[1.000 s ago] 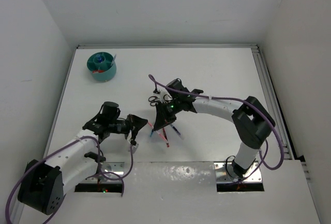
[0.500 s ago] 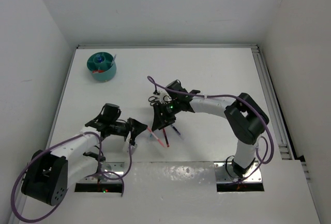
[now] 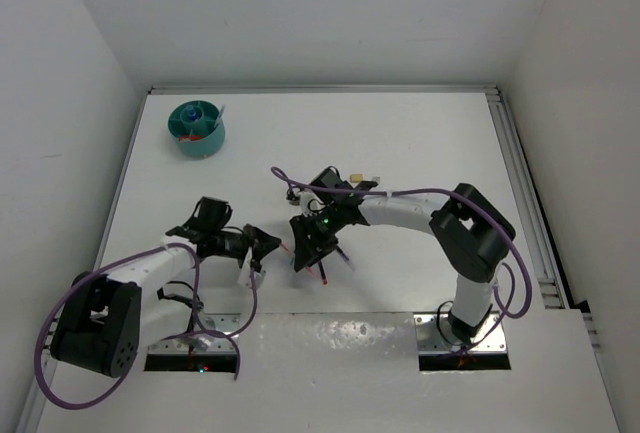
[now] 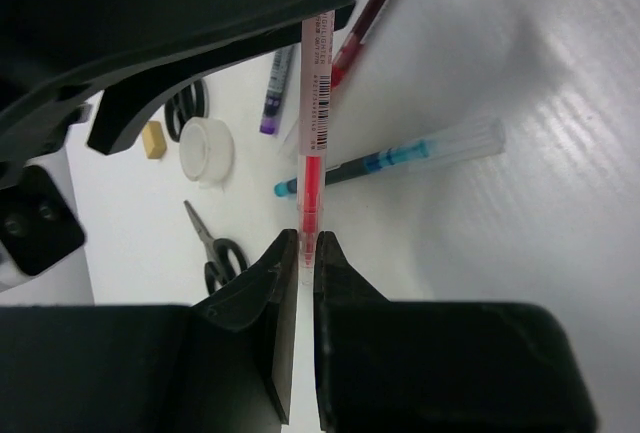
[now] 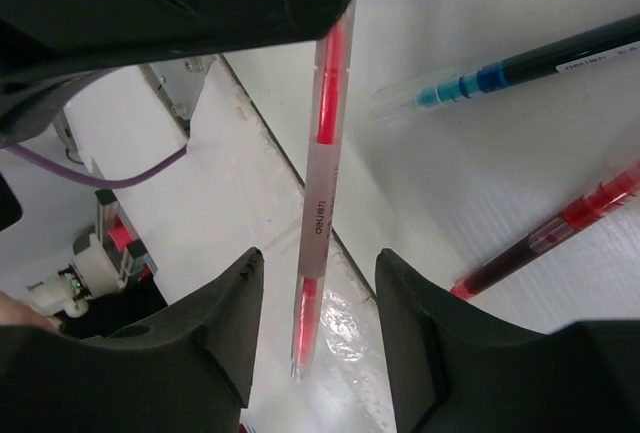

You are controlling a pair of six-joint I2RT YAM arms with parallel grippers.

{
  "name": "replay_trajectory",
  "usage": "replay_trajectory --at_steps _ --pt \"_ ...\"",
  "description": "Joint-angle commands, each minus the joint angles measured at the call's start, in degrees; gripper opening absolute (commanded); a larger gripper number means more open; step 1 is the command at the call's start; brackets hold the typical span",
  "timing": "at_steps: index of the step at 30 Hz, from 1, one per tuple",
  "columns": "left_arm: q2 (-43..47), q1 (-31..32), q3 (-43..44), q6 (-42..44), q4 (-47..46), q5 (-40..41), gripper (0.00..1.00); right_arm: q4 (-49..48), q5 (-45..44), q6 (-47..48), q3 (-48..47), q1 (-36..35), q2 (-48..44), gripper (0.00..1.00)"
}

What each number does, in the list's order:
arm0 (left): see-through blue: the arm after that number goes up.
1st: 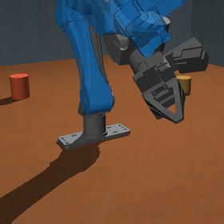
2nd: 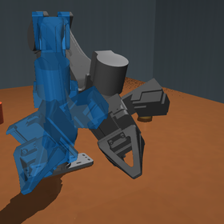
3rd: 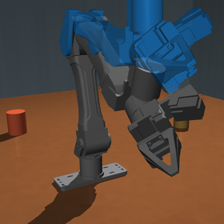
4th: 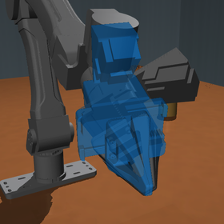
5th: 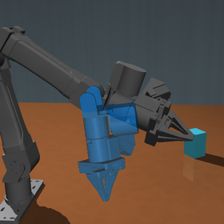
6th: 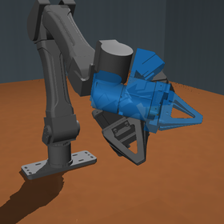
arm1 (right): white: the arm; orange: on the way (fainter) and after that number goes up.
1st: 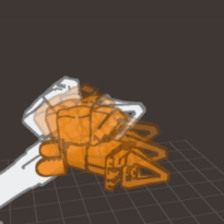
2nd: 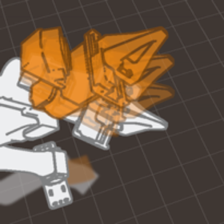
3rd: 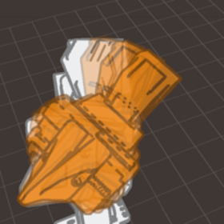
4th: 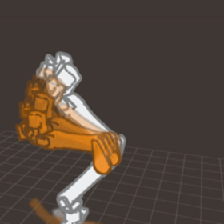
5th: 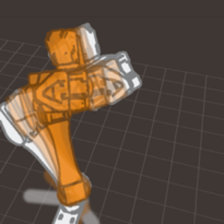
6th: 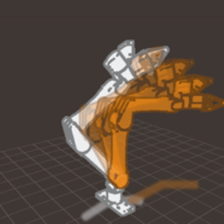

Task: Sort the stationery into containers
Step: Close the pen cap on the pen.

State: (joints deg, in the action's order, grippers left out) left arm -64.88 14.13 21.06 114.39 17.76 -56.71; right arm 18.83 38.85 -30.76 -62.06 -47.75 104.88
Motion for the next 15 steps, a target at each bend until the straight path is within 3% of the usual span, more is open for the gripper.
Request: replay_trajectory --at_steps 1,6,11,15 --pt "0.28 -0.95 2.76 50.58 -0.62 -3.06 0.0 -0.55 -1.06 0.62 -2.44 -0.85 0.59 0.47" --pt "0.46 -1.3 2.93 50.41 -1.15 -3.15 0.0 -0.29 -1.23 0.27 -3.94 -0.94 1.91 0.32" --pt "0.98 -1.56 3.2 50.06 -1.85 -2.97 0.0 -0.46 -3.42 0.44 -4.64 -0.94 1.73 0.07" --pt "0.64 -2.0 3.9 48.74 -6.15 -2.79 0.0 -0.55 -7.82 0.44 -7.1 -0.6 1.9 0.0"
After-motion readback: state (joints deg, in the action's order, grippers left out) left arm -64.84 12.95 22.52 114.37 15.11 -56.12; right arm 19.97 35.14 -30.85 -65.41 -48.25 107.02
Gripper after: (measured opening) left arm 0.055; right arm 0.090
